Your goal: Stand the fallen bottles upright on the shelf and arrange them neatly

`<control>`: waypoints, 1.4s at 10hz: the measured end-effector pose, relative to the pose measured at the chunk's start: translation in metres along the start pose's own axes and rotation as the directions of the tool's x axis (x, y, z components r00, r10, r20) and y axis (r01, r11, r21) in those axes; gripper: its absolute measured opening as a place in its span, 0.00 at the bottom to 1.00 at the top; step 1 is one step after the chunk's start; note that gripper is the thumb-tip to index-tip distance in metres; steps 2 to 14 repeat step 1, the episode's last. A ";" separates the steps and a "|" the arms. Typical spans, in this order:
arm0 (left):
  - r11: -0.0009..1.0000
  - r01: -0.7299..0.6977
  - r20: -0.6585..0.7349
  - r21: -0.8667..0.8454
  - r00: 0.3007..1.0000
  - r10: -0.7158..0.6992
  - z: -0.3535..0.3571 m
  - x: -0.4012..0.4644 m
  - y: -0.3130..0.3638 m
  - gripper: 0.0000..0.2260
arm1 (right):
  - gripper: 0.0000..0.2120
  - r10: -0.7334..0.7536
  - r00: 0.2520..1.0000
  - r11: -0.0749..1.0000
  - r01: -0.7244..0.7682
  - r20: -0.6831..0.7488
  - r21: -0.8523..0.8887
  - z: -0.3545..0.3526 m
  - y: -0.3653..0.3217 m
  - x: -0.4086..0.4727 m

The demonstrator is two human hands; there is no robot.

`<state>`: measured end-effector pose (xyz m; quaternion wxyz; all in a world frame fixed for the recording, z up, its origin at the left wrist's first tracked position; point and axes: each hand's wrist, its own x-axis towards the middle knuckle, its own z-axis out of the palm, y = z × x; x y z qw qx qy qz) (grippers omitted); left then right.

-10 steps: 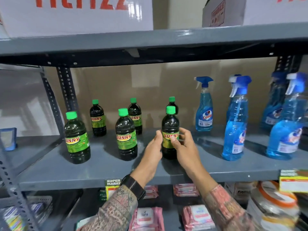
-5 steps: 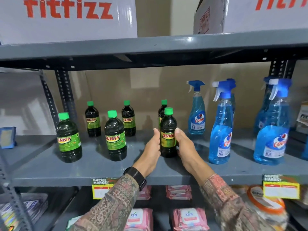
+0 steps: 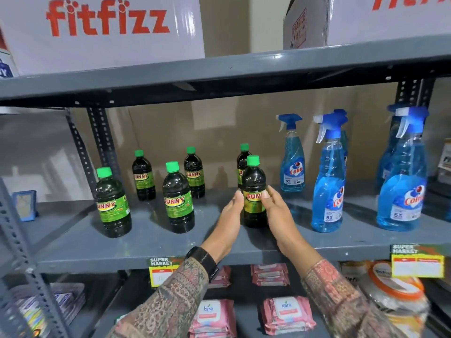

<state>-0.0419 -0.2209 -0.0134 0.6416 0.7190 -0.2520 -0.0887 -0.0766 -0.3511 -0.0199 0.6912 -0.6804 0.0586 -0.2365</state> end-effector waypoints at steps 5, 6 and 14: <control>0.936 -0.108 -0.089 0.335 0.985 0.145 -0.029 -0.029 -0.004 0.27 | 0.23 -0.211 0.972 0.938 0.172 -0.102 -0.301 0.006 -0.003 -0.025; 0.936 -0.108 -0.089 0.335 0.985 0.145 -0.029 -0.029 -0.004 0.27 | 0.23 -0.211 0.972 0.938 0.172 -0.102 -0.301 0.006 -0.003 -0.025; 0.936 -0.108 -0.089 0.335 0.985 0.145 -0.029 -0.029 -0.004 0.27 | 0.23 -0.211 0.972 0.938 0.172 -0.102 -0.301 0.006 -0.003 -0.025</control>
